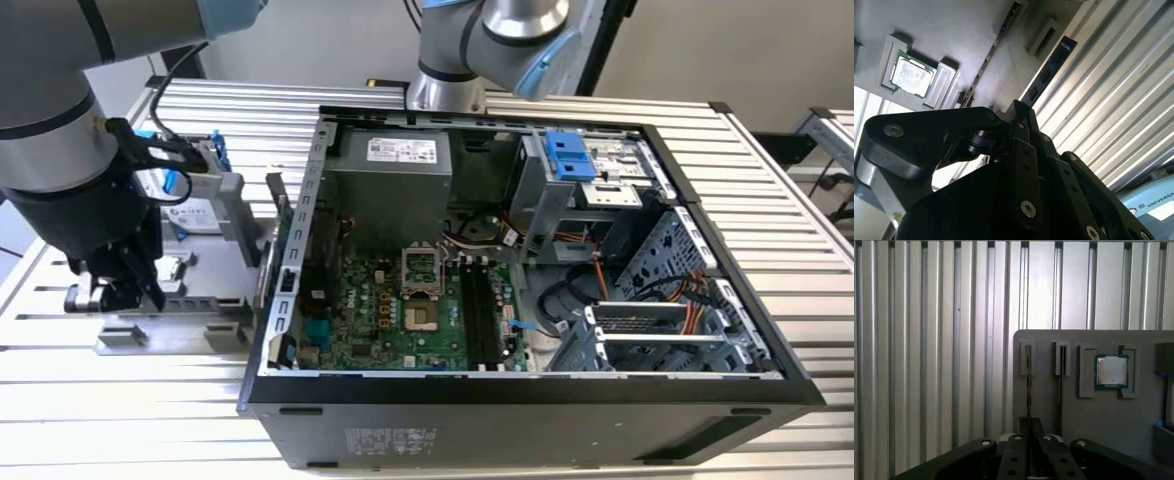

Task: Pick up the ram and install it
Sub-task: 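Pick up the ram and move it above insertion slot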

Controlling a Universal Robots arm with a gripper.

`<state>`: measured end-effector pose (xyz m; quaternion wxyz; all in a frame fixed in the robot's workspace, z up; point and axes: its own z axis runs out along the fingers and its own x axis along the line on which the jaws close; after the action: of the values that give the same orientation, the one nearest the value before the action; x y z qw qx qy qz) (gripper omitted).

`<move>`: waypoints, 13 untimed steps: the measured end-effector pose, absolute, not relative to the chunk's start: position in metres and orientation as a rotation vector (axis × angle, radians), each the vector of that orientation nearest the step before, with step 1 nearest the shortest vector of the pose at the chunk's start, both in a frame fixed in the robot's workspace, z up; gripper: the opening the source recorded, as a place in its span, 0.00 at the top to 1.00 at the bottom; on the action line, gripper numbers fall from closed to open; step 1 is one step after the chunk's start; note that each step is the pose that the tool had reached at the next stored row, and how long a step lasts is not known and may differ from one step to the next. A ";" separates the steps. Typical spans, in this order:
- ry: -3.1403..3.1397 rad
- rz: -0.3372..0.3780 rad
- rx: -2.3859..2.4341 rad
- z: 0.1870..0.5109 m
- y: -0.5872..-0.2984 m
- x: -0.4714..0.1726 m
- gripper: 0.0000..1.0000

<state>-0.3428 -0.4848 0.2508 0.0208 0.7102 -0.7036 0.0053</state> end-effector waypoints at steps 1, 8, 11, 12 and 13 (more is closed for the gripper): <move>-2.182 0.016 2.202 0.252 -0.485 -0.343 1.00; -2.186 0.016 2.198 0.260 -0.485 -0.343 1.00; -2.190 0.016 2.194 0.264 -0.485 -0.343 1.00; -2.191 0.016 2.193 0.266 -0.485 -0.343 1.00; -2.193 0.016 2.191 0.267 -0.485 -0.343 1.00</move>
<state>-0.3428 -0.4848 0.2671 0.0209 0.7067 -0.7072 0.0052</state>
